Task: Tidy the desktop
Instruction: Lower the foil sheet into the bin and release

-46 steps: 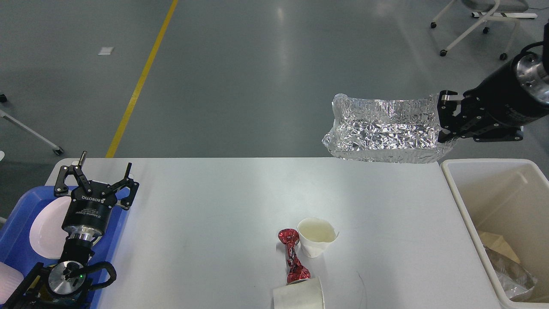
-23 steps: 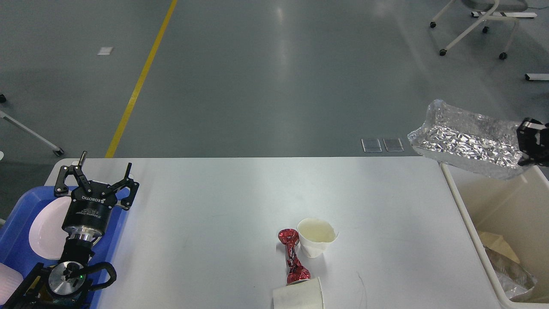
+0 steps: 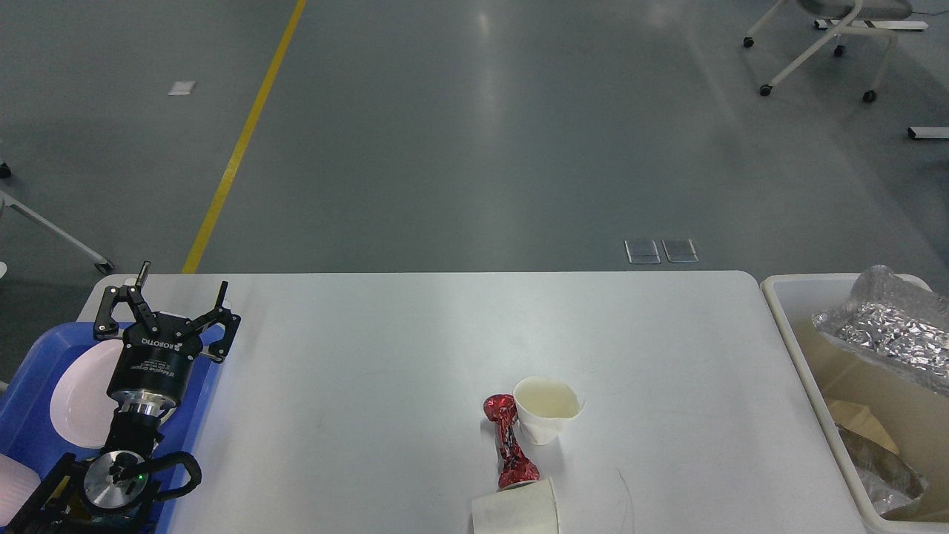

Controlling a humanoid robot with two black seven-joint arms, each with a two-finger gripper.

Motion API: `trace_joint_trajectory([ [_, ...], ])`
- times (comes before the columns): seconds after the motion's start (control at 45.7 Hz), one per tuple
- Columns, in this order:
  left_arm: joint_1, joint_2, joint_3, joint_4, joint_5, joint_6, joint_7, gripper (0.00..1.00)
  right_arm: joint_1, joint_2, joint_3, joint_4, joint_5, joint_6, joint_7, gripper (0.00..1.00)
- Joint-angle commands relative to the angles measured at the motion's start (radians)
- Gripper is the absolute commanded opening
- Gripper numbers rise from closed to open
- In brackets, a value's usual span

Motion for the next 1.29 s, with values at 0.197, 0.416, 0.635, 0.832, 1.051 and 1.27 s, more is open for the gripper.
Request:
trace_joint_trajectory([
  [0.197,0.001,0.000,-0.001,0.000,0.000,0.000,0.000,0.96,-0.550,0.074,0.450,-0.451,-0.003,-0.017,0.000,0.00],
  [0.416,0.000,0.000,0.001,0.000,0.000,0.000,0.000,0.96,-0.837,0.270,0.607,-0.797,-0.004,-0.072,0.003,0.00],
  [0.635,0.000,0.000,-0.001,0.000,0.000,0.000,0.000,0.96,-0.921,0.372,0.632,-0.877,-0.004,-0.141,0.003,0.00],
  [0.832,0.000,0.000,-0.001,0.000,0.000,0.000,0.000,0.96,-0.921,0.382,0.636,-0.874,-0.004,-0.149,0.003,0.00],
  [1.051,0.000,0.000,-0.001,0.000,0.000,0.000,0.000,0.96,-0.921,0.385,0.638,-0.873,-0.003,-0.178,0.003,0.79],
  [1.27,0.000,0.000,0.001,0.000,0.000,0.000,0.000,0.96,-0.917,0.389,0.638,-0.856,-0.012,-0.230,0.003,1.00],
])
